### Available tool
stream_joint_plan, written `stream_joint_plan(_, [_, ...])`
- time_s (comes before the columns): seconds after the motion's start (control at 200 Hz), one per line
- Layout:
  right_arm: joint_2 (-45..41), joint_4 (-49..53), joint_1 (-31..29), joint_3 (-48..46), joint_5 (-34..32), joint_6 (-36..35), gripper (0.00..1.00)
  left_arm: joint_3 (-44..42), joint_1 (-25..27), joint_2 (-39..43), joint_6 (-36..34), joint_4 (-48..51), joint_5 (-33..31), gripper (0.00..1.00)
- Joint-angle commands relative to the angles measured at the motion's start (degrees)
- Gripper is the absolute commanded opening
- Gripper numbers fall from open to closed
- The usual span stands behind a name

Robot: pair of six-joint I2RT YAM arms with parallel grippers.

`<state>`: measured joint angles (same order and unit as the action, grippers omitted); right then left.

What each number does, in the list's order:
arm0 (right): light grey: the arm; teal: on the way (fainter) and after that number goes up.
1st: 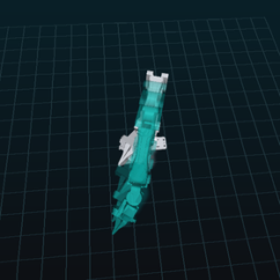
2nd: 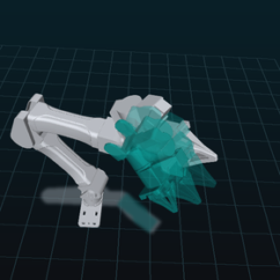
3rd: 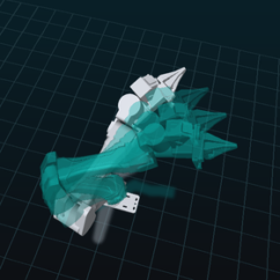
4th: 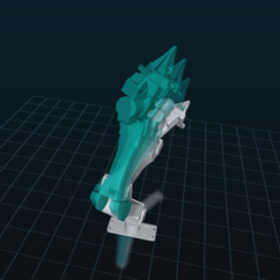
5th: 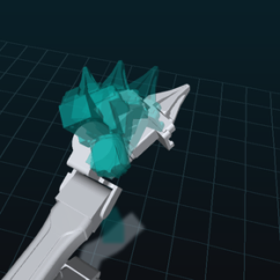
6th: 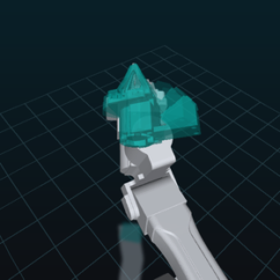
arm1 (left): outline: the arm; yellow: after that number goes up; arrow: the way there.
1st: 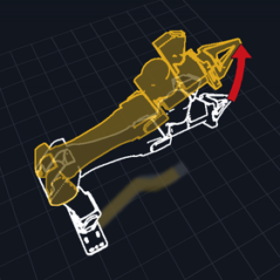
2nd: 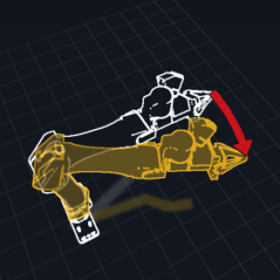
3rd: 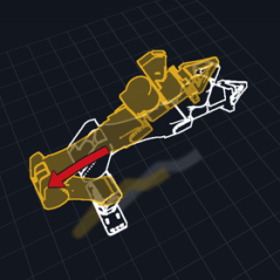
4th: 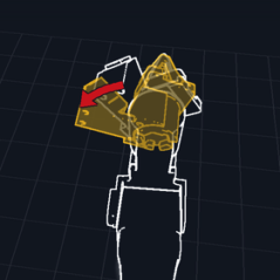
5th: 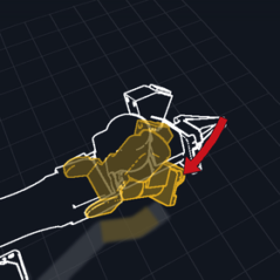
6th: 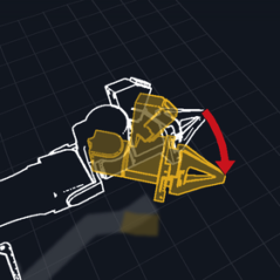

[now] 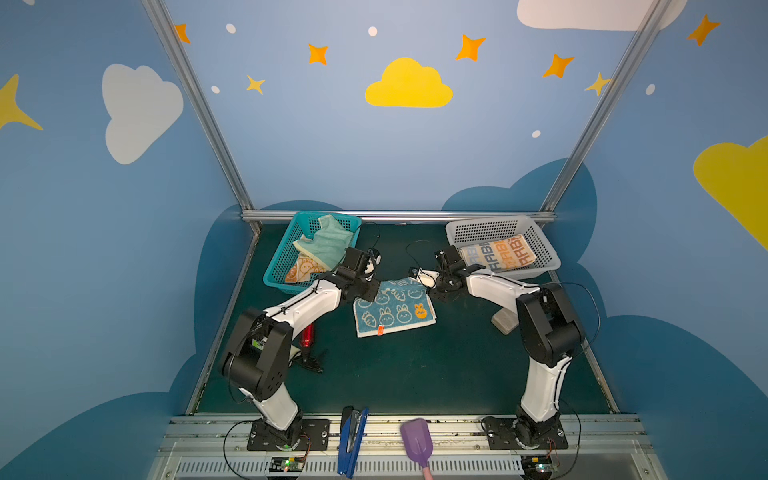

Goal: Fold and stack the towels

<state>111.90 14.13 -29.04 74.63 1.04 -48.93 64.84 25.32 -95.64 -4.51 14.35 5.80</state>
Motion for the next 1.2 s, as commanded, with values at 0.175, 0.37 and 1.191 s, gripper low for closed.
stream_joint_plan(0.175, [3.6,-2.1,0.3,3.5,4.2,-3.8,0.45,1.3,0.1,-1.5,-1.1,1.1,0.4,0.04])
stream_joint_plan(0.37, [5.8,0.0,0.5,5.8,6.0,-4.2,0.43,2.0,0.1,-1.9,-1.2,1.3,0.2,0.04])
stream_joint_plan(1.191, [-1.3,6.5,1.1,6.3,8.0,-5.4,0.0,2.8,0.2,2.2,-2.8,4.7,-1.6,0.04])
